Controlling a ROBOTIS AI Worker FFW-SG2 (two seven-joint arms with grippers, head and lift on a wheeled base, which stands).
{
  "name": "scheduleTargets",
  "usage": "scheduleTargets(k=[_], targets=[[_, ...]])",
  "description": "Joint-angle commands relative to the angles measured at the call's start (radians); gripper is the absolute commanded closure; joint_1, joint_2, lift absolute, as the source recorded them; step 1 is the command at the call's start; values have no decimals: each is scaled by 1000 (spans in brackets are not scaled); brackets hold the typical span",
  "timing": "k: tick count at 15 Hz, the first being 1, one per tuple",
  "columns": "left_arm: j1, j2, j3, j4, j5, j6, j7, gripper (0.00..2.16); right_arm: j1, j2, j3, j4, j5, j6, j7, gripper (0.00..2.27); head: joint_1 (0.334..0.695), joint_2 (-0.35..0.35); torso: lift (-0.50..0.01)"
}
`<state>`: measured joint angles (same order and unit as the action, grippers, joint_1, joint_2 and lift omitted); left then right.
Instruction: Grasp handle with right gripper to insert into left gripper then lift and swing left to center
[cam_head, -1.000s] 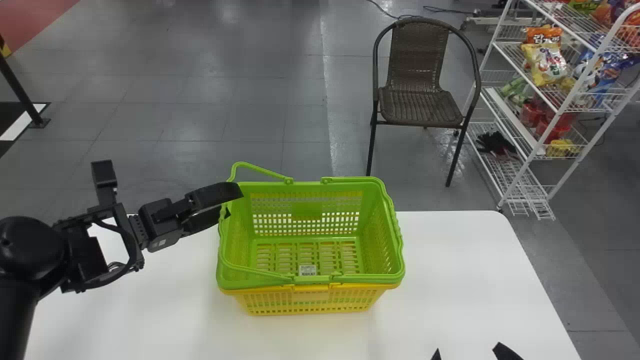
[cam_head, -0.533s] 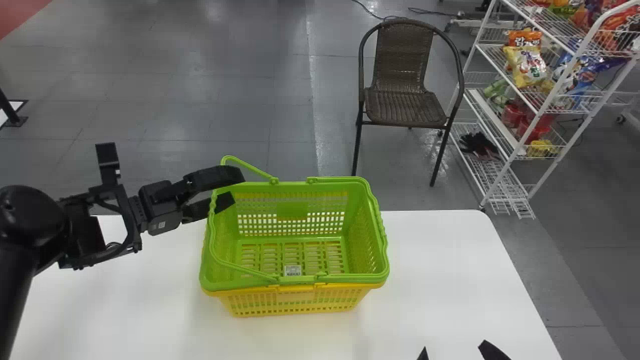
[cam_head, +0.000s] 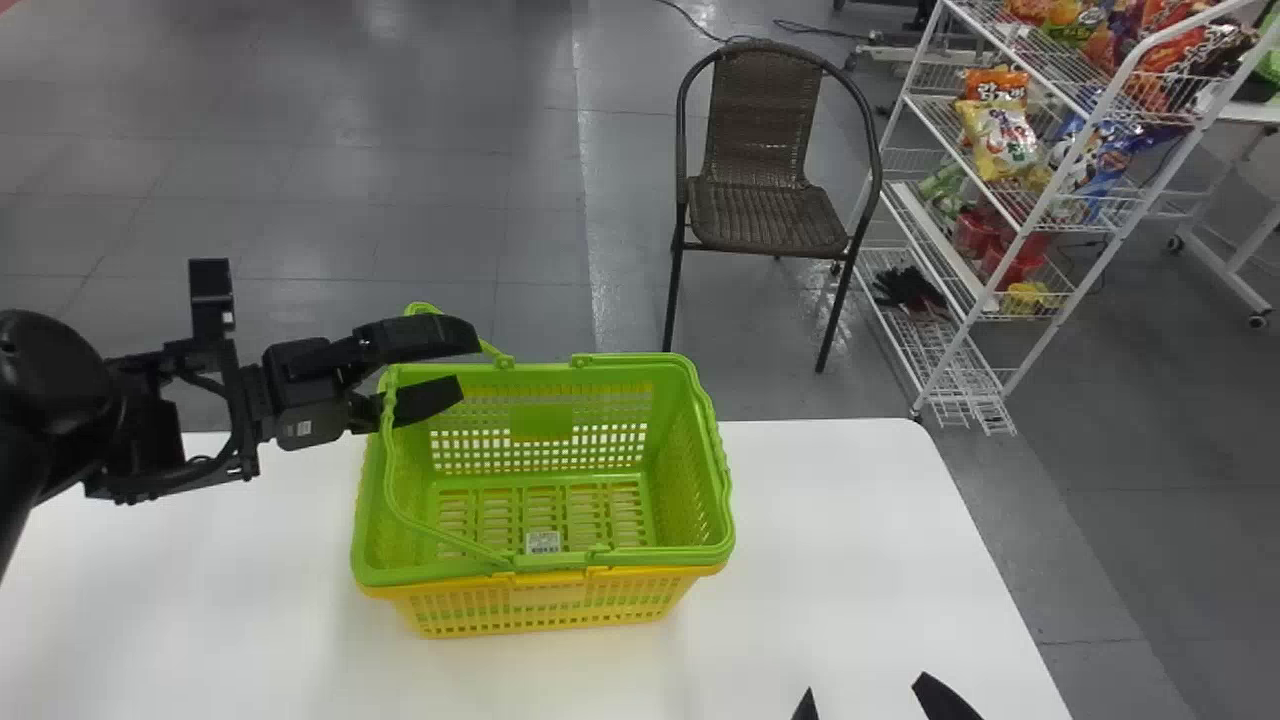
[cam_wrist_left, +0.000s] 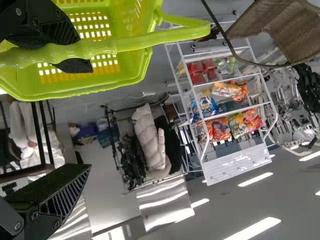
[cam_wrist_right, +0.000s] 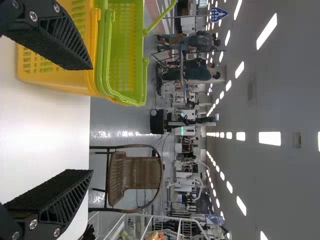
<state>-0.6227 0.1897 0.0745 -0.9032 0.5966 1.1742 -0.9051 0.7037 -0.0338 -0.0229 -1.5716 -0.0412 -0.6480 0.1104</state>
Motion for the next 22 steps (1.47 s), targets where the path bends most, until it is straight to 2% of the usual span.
scheduleTargets(k=[1, 10, 12, 13, 15, 16, 22], targets=[[-34, 13, -50, 35, -3, 22, -20, 147, -18, 0, -12, 12, 0, 0, 0, 73, 695, -152, 0], [-83, 19, -136, 40, -1, 147, -37, 147, -150, -21, -57, 12, 23, 138, 0, 124, 695, -210, 0], [-91, 13, -139, 40, 0, 169, -37, 147, -165, -21, -57, 7, 32, 147, 0, 508, 695, -214, 0], [-97, 8, -139, 38, 0, 184, -37, 147, -175, -21, -57, 5, 44, 166, 0, 836, 695, -217, 0], [-108, 2, -142, 37, 0, 184, -34, 147, -190, -21, -48, -2, 57, 199, -24, 1794, 695, -219, 0], [-114, 0, -151, 38, 3, 184, -32, 147, -201, -21, -46, -5, 66, 224, -28, 1959, 695, -220, 0], [-111, -7, -151, 40, 0, 147, -25, 147, -293, -21, -17, 12, 130, 380, -81, 2040, 695, -220, 0]])
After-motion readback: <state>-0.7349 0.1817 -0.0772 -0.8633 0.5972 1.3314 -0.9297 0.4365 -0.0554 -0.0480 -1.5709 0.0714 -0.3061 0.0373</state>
